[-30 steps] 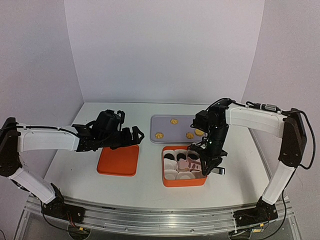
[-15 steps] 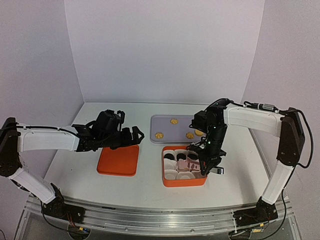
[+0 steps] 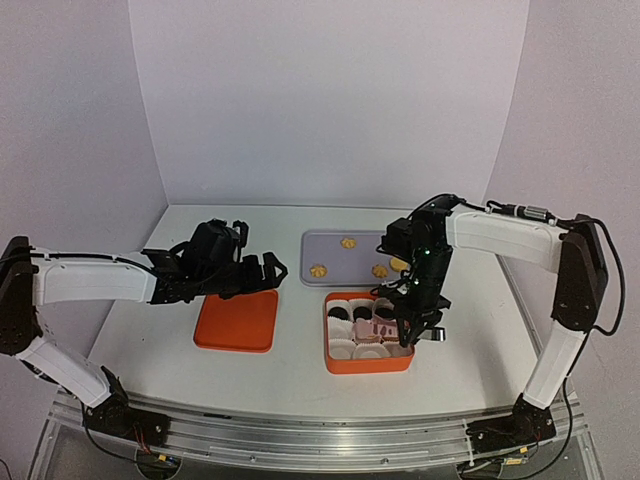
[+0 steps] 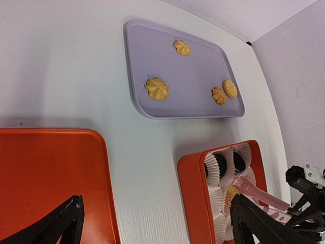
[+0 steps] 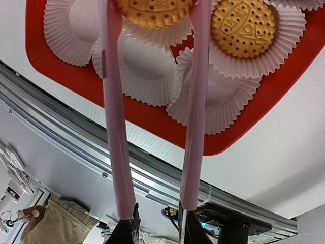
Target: Pack the cookies
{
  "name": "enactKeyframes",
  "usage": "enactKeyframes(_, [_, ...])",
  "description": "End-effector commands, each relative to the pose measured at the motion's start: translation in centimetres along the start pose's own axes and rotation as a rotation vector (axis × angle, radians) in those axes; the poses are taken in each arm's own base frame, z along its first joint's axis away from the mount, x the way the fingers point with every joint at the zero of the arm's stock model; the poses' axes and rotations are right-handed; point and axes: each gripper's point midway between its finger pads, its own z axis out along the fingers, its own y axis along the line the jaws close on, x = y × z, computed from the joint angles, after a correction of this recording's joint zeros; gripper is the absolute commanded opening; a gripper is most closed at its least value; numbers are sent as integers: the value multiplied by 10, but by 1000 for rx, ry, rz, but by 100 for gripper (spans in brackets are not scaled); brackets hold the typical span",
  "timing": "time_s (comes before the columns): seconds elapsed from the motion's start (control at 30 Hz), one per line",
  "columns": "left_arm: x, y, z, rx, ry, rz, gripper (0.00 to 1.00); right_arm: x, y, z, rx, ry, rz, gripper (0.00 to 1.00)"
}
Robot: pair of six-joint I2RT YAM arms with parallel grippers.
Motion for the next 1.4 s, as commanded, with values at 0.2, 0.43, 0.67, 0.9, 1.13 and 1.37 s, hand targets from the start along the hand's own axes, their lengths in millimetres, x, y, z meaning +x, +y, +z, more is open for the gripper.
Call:
enactKeyframes(0.2, [-12,-5,-11,19,-51,-11,100,80,-9,-19,77,329,127,28])
enactKeyframes(0.43, [-12,-5,-11,20,-54,-11,100,79,-9,-19,79,324,132,31])
enactKeyframes(0.67, [-13,-6,-10,23,-54,-11,100,76,-9,-22,79,309,126,31])
enactKeyframes(0.9, [-14,-8,-10,26,-55,-6,100,76,-5,-35,77,256,115,31])
enactKeyframes(1.13, [-15,-11,-7,32,-50,-1,100,82,-8,-40,92,246,121,31])
enactKeyframes(1.37, [-14,-11,-4,32,-44,0,100,81,-8,-40,95,240,113,29])
